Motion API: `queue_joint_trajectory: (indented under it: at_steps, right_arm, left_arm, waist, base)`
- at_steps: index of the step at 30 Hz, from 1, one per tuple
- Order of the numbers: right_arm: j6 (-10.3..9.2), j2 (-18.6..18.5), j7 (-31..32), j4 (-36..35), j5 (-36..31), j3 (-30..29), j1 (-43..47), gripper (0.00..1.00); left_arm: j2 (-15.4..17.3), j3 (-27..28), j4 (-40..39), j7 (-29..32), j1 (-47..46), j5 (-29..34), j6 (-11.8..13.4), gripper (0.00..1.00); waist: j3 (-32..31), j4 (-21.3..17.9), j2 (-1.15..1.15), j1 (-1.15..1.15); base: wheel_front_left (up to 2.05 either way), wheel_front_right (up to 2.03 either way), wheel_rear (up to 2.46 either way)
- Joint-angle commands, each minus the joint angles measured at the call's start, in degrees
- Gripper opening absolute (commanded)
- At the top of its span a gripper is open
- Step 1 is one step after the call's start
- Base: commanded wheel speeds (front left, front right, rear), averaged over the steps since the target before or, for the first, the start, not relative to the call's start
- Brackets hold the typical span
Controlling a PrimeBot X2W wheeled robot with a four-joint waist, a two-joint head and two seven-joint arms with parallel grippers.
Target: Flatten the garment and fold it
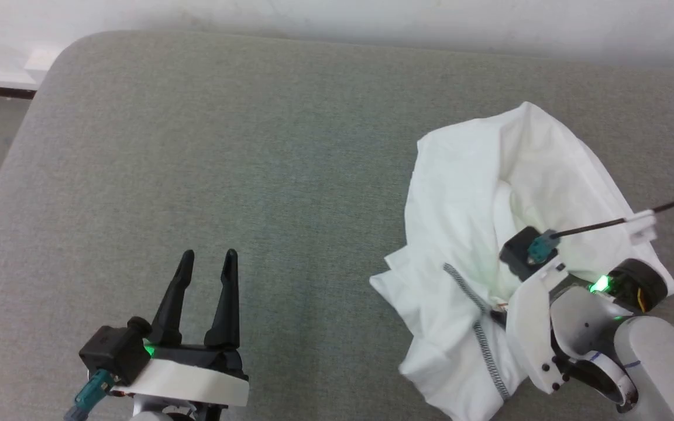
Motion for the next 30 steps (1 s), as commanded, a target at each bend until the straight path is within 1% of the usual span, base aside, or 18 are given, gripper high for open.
queue_joint_trajectory:
  at_steps: [1, 4, 8, 10, 12, 14, 16, 18, 21, 24, 30]
  right_arm:
    - [-0.06, 1.2, -2.1, -1.2, -0.9, -1.9, 1.3, 1.0]
    - [-0.06, 2.9, -4.9, -3.0, -1.1, -3.6, 1.7, 1.0]
    - [-0.06, 7.3, -10.6, -7.3, 0.0, -8.4, 1.8, 1.0]
    - [-0.06, 9.4, -13.6, -9.4, -0.3, -11.9, 1.5, 1.0]
    - [-0.06, 9.8, -16.8, -10.9, -3.4, -15.3, 1.1, 1.0]
    - [-0.06, 10.5, -20.2, -10.9, -8.2, -19.8, 1.2, 1.0]
    - [-0.06, 11.3, -22.4, -10.1, -13.9, -24.5, 2.3, 1.0]
    - [-0.06, 12.6, -23.1, -8.6, -18.9, -29.0, 4.2, 1.0]
    - [-0.06, 14.8, -23.2, -6.1, -22.9, -33.5, 7.2, 1.0]
    - [-0.06, 16.7, -23.1, -3.0, -24.2, -35.5, 9.2, 1.0]
    - [-0.06, 18.0, -23.9, 5.4, -25.7, -35.6, 8.2, 1.0]
  left_arm:
    - [0.0, -0.2, 0.3, -0.3, -0.4, -0.1, -0.4, 1.0]
    - [0.1, -0.4, 0.4, -0.3, -0.4, -0.1, -0.4, 1.0]
    - [0.3, -0.6, 0.7, -0.3, 0.0, 0.0, -0.4, 1.0]
    - [0.4, -0.7, 0.7, -0.3, 0.2, 0.0, -0.4, 1.0]
    - [0.5, -0.8, 0.5, -0.3, 0.4, 0.0, -0.4, 1.0]
    - [0.6, -0.9, 0.4, -0.3, 0.4, 0.0, -0.4, 1.0]
    - [0.7, -1.1, 0.4, -0.3, 0.3, -0.1, -0.4, 1.0]
    - [0.7, -1.2, 0.2, -0.3, 0.1, -0.3, -0.4, 1.0]
    - [0.7, -1.4, 0.1, -0.3, -0.1, -0.5, -0.4, 1.0]
    - [0.9, -1.2, -0.1, -0.3, -0.6, -0.7, -0.4, 1.0]
    - [1.7, -0.7, -0.5, -0.3, -1.6, -1.0, -0.4, 1.0]
  waist:
    - [0.0, -1.0, 0.0, 0.0]
    - [-0.3, -1.4, 0.0, 0.0]
    - [-1.2, -1.7, 0.0, 0.0]
    - [-1.4, -1.7, 0.0, 0.0]
    - [-1.4, -1.5, 0.0, 0.0]
    - [-1.2, -1.2, 0.0, 0.0]
    - [-0.7, -0.7, 0.0, 0.0]
    - [0.0, -0.1, 0.0, 0.0]
    - [1.2, 0.6, 0.0, 0.0]
    - [2.5, 0.9, 0.0, 0.0]
    - [4.2, 1.0, 0.0, 0.0]
  base:
    - [0.0, 0.0, 0.0]
    - [0.0, 0.0, 0.0]
    - [0.0, 0.0, 0.0]
    - [0.0, 0.0, 0.0]
    - [0.0, 0.0, 0.0]
    - [0.0, 0.0, 0.0]
    - [0.0, 0.0, 0.0]
    - [0.0, 0.0, 0.0]
    - [0.0, 0.0, 0.0]
    - [0.0, 0.0, 0.0]
    - [0.0, 0.0, 0.0]
